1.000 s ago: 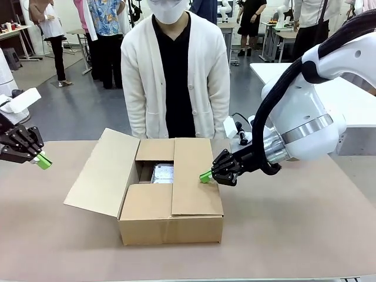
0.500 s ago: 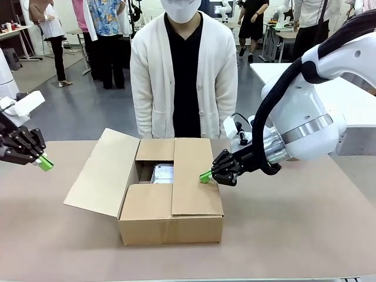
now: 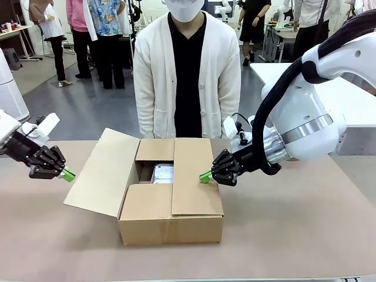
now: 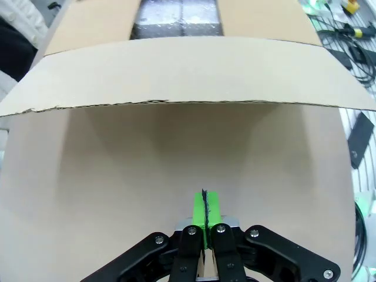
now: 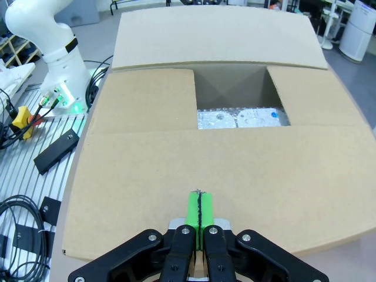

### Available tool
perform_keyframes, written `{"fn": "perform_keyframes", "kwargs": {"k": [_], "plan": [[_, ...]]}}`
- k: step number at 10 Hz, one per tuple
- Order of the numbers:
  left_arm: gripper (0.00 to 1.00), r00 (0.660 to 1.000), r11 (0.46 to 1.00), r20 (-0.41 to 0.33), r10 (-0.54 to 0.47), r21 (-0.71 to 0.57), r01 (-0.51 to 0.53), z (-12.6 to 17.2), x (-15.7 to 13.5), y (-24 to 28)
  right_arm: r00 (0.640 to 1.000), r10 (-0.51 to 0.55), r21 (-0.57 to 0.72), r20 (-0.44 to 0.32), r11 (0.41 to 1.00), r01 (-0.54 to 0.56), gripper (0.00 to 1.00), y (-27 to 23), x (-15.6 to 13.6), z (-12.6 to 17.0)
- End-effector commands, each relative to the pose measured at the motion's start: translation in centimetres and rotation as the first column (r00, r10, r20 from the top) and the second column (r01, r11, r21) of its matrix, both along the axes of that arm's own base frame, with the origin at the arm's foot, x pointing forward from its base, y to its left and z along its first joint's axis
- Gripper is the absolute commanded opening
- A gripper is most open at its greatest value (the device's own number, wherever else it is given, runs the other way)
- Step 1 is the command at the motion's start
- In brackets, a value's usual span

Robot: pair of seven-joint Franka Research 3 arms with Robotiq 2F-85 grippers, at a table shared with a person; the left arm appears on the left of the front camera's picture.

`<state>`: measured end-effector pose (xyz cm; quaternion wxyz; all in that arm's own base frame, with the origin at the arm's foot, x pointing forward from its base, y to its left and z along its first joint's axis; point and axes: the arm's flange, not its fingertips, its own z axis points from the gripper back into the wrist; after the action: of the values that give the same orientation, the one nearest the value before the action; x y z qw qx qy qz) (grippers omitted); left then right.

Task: Wrap the clocks to prevent damage.
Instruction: Push the left (or right) flap of the Package Box to close it.

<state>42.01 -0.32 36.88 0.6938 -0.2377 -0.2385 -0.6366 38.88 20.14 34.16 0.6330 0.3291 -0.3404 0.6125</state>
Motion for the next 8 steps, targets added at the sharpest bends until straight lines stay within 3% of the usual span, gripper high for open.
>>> {"fn": "perform_keyframes", "kwargs": {"k": [1, 3, 5, 8], "plan": [[0.0, 1.0, 0.997, 0.03, -0.002, -0.078, 0.004, -2.5, 0.4, -0.6, 1.0, -0.001, -0.008, -0.008, 1.0, 0.001, 0.01, 0.1, 0.0, -0.5], [0.0, 0.998, 0.981, -0.034, -0.048, -0.192, 0.041, -3.7, 1.8, -0.8, 1.0, -0.001, -0.008, -0.008, 1.0, 0.001, 0.01, 0.1, 0.0, -0.5], [0.0, 0.997, 0.948, -0.05, -0.066, -0.314, 0.047, -5.1, 1.6, -1.1, 1.0, -0.001, -0.008, -0.008, 1.0, 0.001, 0.01, 0.1, 0.0, -0.5], [0.0, 0.991, 0.918, -0.067, -0.117, -0.387, 0.083, -5.8, 1.9, -2.2, 1.0, -0.001, -0.008, -0.008, 1.0, 0.001, 0.01, 0.1, 0.0, -0.5]]}}
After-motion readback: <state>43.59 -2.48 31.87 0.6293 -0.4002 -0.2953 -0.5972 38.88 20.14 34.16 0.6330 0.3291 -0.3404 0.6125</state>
